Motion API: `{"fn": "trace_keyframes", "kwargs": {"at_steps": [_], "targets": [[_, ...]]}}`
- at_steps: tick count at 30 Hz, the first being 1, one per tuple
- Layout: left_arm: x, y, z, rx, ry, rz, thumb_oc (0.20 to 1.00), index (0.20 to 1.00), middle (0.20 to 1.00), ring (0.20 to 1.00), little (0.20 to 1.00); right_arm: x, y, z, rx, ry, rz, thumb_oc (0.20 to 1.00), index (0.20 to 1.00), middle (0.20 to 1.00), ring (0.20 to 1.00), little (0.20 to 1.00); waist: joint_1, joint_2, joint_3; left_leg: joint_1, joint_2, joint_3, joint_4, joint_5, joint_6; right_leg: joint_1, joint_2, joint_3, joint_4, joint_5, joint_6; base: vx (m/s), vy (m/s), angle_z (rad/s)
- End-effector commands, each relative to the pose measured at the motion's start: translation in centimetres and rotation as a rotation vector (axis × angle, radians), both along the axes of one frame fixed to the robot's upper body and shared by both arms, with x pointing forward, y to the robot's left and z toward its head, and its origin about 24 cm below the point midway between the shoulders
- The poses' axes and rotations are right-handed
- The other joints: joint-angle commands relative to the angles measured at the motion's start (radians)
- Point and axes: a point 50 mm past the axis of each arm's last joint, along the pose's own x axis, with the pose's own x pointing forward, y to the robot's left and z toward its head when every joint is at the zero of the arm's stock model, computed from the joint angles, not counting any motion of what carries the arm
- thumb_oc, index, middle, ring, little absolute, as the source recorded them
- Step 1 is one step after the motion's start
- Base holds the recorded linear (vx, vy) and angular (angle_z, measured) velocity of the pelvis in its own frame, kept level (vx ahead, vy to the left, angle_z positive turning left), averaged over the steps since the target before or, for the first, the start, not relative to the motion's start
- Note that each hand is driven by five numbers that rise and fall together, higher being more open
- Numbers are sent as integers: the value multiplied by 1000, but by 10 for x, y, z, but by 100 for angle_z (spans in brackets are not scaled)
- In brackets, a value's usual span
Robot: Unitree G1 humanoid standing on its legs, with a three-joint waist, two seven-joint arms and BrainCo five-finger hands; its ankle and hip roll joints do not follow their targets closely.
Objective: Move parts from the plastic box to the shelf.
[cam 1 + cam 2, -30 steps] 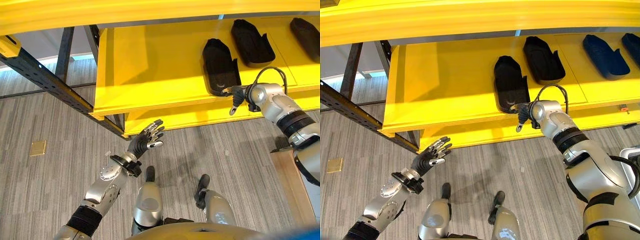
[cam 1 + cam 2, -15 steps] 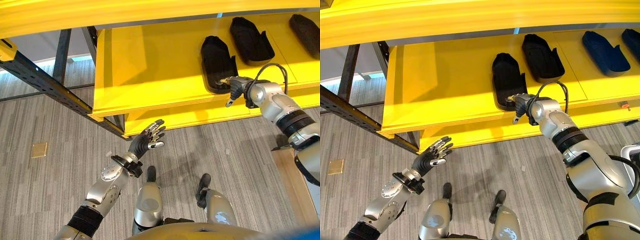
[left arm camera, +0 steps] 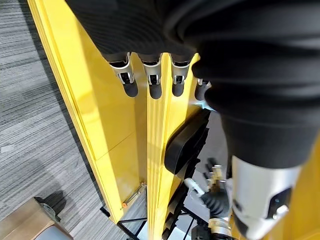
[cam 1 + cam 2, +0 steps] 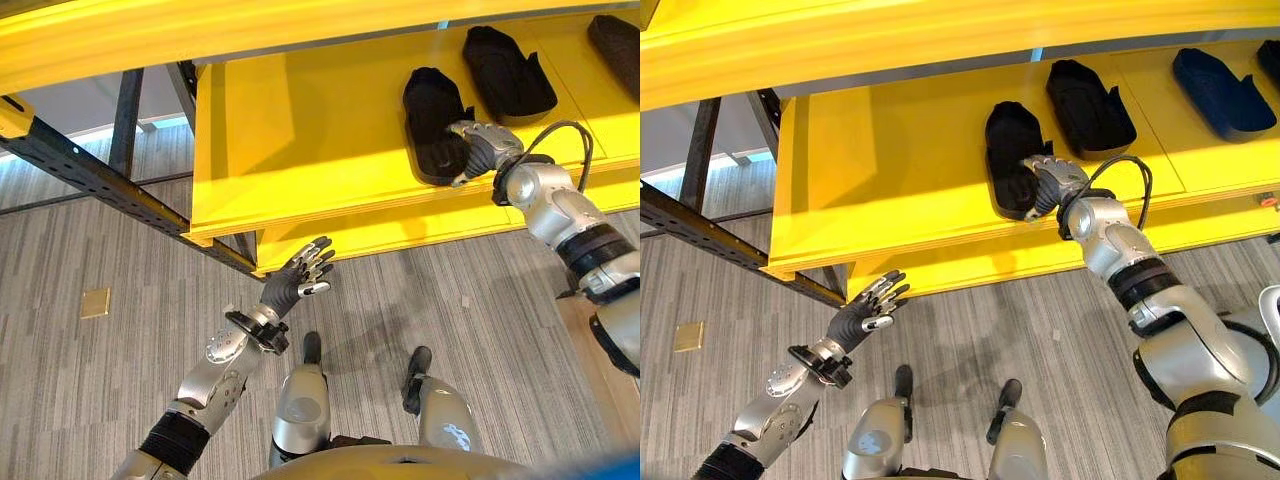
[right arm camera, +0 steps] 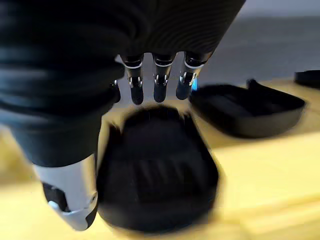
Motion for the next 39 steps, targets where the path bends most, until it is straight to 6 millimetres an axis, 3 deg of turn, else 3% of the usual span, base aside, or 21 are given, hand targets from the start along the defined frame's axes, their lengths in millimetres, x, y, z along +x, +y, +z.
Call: {"fn": "trace_keyframes", "kwargs": {"at_steps": [1,6,12,16,22,33,39], "targets": [[2,-10,17,-63,-102,-2,1000,1000,1000,1000,1000,-4,2,29,166,-227,-28,1000,1000,1000,1000,1000,1,-35,-10,4,65,37,104,-72,-3,41,-64,-13,11,-20,74,4,36,-2],[4,-17,18,-90,-115,24,1000,1000,1000,1000,1000,-18,10,18,385,-359,-36,1000,1000,1000,1000,1000,-33,-25,-8,7,60,45,106,-85,3,35,-58,10,7,-22,71,-14,32,-10],[5,-22,17,-105,-116,39,1000,1000,1000,1000,1000,-20,18,1,430,-304,-40,1000,1000,1000,1000,1000,-52,-15,-8,12,53,53,102,-90,5,32,-56,22,3,-22,68,-10,31,-9],[6,-22,17,-108,-114,37,1000,1000,1000,1000,1000,-16,19,-4,312,-261,-20,1000,1000,1000,1000,1000,-49,-11,-13,14,51,54,96,-87,3,31,-60,18,2,-20,68,0,0,0],[6,-19,14,-102,-108,23,1000,1000,1000,1000,1000,-17,38,7,28,-338,113,1000,1000,1000,1000,1000,-31,-8,-13,6,50,46,94,-82,1,25,-65,8,4,-16,72,0,0,0],[3,-16,11,-92,-104,-12,1000,1000,1000,1000,1000,-19,56,14,-235,-398,218,1000,1000,1000,1000,1000,-1,-9,-7,-12,48,29,97,-78,-1,15,-73,-8,9,-14,81,-8,-7,2],[6,-16,14,-88,-112,-26,1000,1000,1000,1000,1000,-4,39,2,-241,-296,81,1000,1000,1000,1000,1000,15,-6,10,-38,48,19,116,-79,0,-6,-82,-13,26,-12,84,-11,-1,3]]}}
